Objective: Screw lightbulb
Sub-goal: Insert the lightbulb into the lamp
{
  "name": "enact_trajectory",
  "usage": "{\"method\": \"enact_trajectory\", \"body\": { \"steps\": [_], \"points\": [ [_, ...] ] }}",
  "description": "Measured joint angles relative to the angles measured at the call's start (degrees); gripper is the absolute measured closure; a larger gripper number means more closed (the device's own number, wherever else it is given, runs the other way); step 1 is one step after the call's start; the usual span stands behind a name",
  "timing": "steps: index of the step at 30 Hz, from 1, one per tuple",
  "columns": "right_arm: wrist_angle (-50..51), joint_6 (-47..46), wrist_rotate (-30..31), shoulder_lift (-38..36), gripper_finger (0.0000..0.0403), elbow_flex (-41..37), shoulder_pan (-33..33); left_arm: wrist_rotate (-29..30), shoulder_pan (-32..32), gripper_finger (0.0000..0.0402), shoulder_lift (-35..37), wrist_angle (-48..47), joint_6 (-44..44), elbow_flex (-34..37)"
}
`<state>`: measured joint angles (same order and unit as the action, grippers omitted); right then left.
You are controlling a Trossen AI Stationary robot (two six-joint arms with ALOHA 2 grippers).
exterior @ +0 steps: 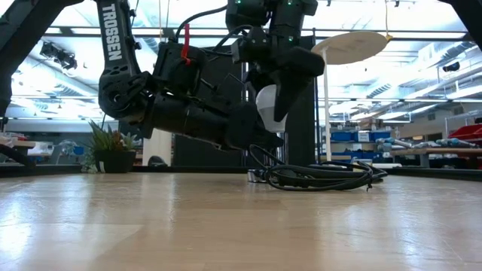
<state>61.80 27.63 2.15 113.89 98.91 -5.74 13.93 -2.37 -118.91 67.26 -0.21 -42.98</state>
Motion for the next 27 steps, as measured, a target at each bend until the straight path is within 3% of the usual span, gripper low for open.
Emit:
{"method": "enact_trajectory", "body": {
  "steps": [9,21,27],
  "points": [
    [0.4,-8.22,-0.22,0.24,0.0145,0.0,0.0,0.37,0.02,0.0211,0.0,0.02,-0.05,0.0],
    [0.09,-42.79,-0.22,0.35,0.0119,0.0,-0.02,0.86,0.09,0.0211,0.0,0.11,-0.46,0.02],
    [0.47,-57.42,0.23,0.35,0.0135,-0.04,0.54,1.46,0.09,0.0211,0.02,0.07,-0.48,0.02]
  ]
}}
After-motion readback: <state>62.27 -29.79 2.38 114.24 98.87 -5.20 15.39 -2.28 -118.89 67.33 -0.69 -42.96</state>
